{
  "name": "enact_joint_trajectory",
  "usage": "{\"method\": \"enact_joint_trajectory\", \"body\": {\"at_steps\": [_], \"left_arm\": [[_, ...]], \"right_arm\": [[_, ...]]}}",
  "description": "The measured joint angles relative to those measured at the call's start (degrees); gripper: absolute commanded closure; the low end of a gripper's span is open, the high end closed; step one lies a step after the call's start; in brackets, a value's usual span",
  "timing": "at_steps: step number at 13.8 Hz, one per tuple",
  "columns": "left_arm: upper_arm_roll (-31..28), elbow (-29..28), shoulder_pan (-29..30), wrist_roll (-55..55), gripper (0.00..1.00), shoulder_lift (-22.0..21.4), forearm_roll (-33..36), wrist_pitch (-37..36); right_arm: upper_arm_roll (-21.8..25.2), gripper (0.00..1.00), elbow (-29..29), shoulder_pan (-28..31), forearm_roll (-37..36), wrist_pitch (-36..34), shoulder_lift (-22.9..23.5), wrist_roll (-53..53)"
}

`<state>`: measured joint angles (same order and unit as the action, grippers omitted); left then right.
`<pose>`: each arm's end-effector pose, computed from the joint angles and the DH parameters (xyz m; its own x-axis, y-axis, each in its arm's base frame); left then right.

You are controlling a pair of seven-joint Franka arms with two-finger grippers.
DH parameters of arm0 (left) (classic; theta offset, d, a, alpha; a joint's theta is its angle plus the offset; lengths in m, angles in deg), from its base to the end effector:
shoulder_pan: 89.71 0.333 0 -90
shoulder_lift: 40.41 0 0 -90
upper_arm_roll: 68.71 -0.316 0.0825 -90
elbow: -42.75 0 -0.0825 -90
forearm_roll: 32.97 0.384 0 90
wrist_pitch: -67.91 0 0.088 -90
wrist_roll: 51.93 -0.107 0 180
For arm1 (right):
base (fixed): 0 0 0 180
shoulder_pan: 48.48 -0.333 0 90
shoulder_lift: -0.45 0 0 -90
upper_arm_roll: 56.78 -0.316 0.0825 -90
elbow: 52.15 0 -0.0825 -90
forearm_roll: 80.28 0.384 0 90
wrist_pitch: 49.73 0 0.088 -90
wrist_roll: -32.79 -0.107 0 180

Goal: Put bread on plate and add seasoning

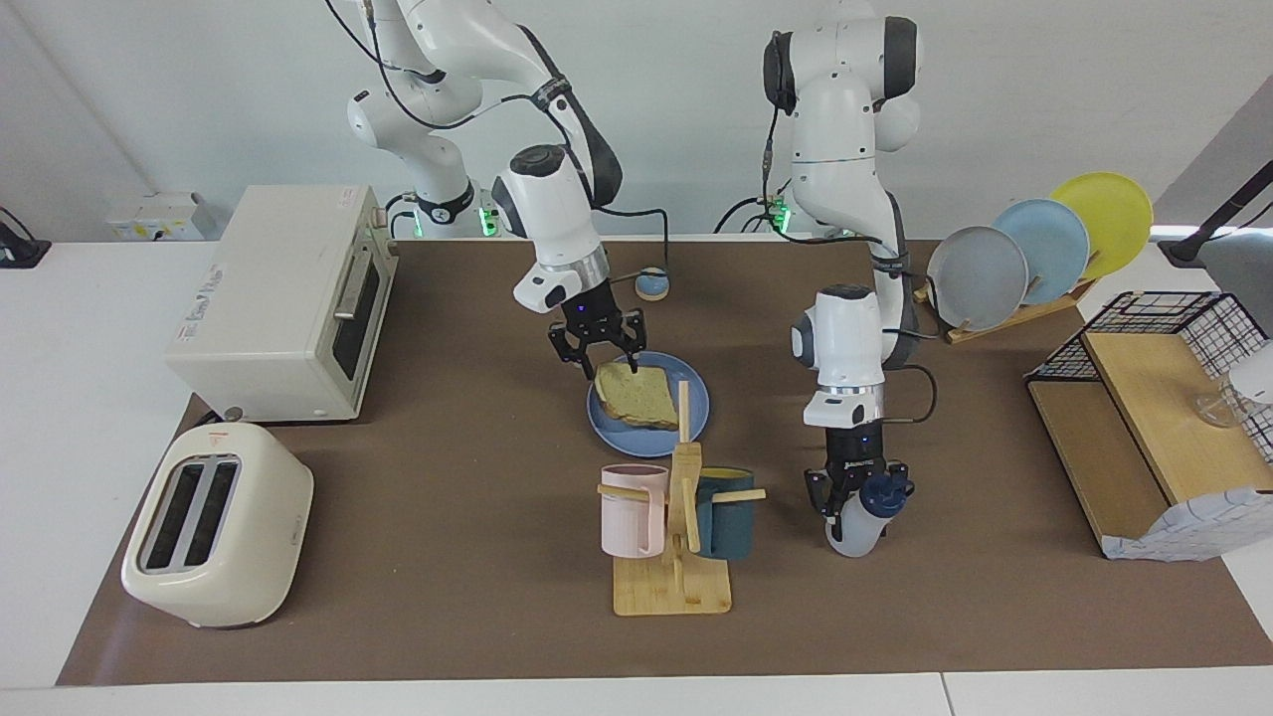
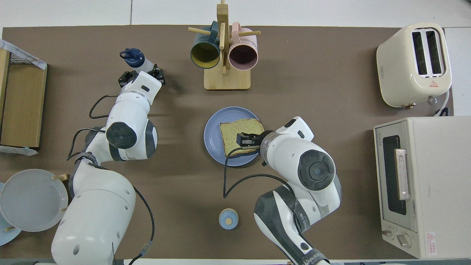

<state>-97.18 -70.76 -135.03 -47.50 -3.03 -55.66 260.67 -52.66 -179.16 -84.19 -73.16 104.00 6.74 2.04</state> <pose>0.6282 -0.1854 0.2688 0.6567 -0.0084 0.7541 -0.0015 -1.0000 -0.0098 0.4893 0.2969 0.3652 0.9603 -0.1145 0.2545 -0.0498 -0.9677 -0.2473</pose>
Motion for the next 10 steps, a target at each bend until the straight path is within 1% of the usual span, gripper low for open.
{"method": "enact_joint_trajectory", "body": {"at_steps": [5,6,7,8,9,10], "left_arm": [[0.0,0.2,0.5,0.5,1.0,0.0,0.0,0.0],[0.0,0.5,0.6,0.7,1.0,-0.1,0.0,0.0],[0.0,0.8,0.8,0.9,1.0,-0.3,-0.1,0.0],[0.0,0.9,1.1,1.1,1.0,-1.0,-0.2,-0.7],[-0.1,1.2,1.6,1.2,1.0,-2.4,-0.2,-3.3],[-0.4,1.6,1.9,1.0,1.0,-4.5,-0.1,-7.6]], "right_arm": [[0.0,0.0,2.6,0.4,0.0,-3.3,-1.4,0.9],[0.0,0.0,3.8,0.6,0.0,-5.0,-1.5,1.4],[0.0,0.0,6.0,0.8,0.0,-8.7,-1.5,1.8],[0.0,0.0,9.3,1.0,0.4,-13.8,-1.5,1.8],[0.0,0.0,13.3,1.2,2.4,-19.7,-1.2,1.9],[0.0,0.0,17.1,1.7,5.5,-24.8,-0.8,2.0]]}}
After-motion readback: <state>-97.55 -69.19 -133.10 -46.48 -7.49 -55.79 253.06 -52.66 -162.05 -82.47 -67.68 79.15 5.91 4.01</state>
